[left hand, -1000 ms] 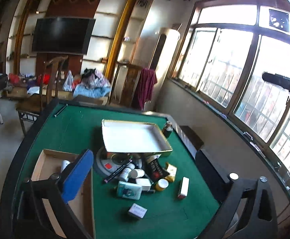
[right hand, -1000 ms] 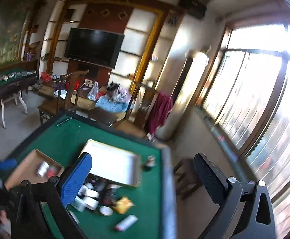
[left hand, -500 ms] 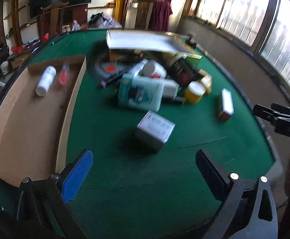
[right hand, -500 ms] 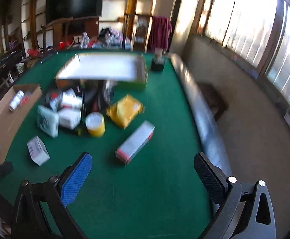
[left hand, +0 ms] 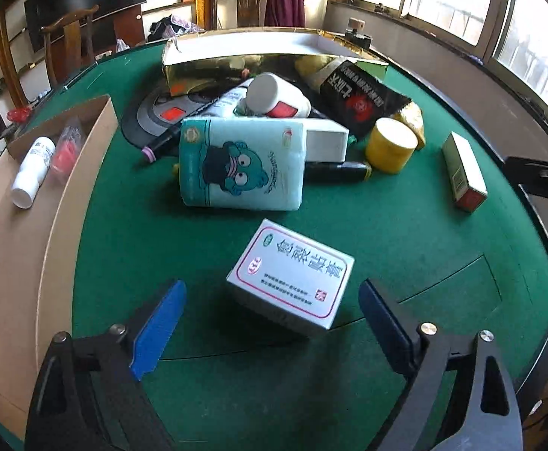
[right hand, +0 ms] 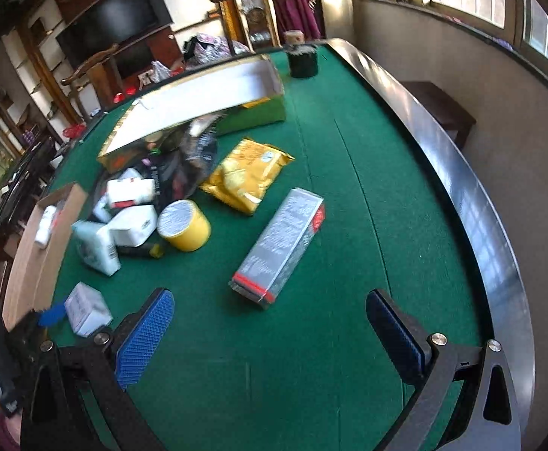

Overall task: Organize objects
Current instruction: 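Grasp the white medicine box with the left gripper while the right gripper grasps the white-and-red box, then lift both boxes and carry them over the cardboard tray with both grippers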

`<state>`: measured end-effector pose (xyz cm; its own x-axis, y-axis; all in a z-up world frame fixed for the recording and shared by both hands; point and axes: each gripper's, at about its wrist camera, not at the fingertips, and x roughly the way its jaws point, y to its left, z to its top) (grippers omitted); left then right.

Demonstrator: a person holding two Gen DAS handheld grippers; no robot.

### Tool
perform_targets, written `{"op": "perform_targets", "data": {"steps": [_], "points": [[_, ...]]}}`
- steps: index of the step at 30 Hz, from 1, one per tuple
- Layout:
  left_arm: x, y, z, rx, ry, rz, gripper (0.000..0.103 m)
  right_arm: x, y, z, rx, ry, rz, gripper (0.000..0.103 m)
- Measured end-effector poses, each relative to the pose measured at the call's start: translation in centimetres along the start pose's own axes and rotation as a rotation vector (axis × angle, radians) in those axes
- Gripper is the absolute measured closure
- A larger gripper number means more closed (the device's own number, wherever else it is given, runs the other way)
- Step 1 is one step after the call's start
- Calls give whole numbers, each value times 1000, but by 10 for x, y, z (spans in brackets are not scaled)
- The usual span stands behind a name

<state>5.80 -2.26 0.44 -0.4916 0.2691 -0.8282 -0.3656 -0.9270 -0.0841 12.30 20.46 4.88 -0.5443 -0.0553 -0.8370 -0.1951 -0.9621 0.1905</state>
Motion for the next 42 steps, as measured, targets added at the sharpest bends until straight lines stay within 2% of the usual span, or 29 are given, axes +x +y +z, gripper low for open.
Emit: {"op": "perform_targets", "data": {"steps": [2, 3, 4, 5, 6, 12, 17, 24, 25, 26, 27, 28, 29, 30, 36, 39, 42], "points": [[0, 1, -1, -6, 0, 16, 20, 8, -5, 3, 30, 17, 5, 0], [-1, 0, 0, -9, -2, 38, 29, 14, -6, 3, 46, 30, 12, 0], [-2, -1, 0, -9, -8, 64, 45, 17, -6, 4, 51, 38, 16, 0], [-3, -3, 0, -3, -14, 75, 55, 22, -5, 4, 57, 48, 16, 0], [-4, -3, -1, -5, -17, 71, 58, 25, -4, 4, 61, 53, 11, 0], [-11, 12, -4, -83, -34, -5, 59, 35, -2, 7, 77, 63, -21, 0], [-13, 13, -6, -98, -40, -17, 59, 36, 2, 15, 88, 56, -53, 0], [-15, 13, -9, -109, -42, -12, 59, 53, 16, 24, 75, 68, -171, 2], [-16, 14, -10, -118, -42, -20, 59, 57, 17, 25, 70, 74, -181, 9], [-18, 14, -11, -125, -41, -30, 59, 62, 19, 24, 62, 84, -192, 28], [-20, 15, -12, -129, -45, -38, 59, 66, 20, 23, 57, 97, -194, 35], [-25, 15, -14, -133, -55, -46, 59, 66, 21, 23, 47, 85, -217, 48], [-29, 15, -16, -134, -63, -51, 59, 64, 22, 23, 35, 67, -224, 68], [-36, 14, -17, -133, -82, -62, 59, 63, 22, 22, 32, 75, -208, 73], [-93, 10, -32, -127, -195, -145, 59, 21, 16, 9, 46, 24, -102, 74], [-128, 10, -43, -129, -257, -206, 59, -22, 18, -2, 49, -33, -4, 74], [-167, 15, -54, -140, -329, -268, 58, -82, 28, -13, 19, -123, 91, 73]]}}
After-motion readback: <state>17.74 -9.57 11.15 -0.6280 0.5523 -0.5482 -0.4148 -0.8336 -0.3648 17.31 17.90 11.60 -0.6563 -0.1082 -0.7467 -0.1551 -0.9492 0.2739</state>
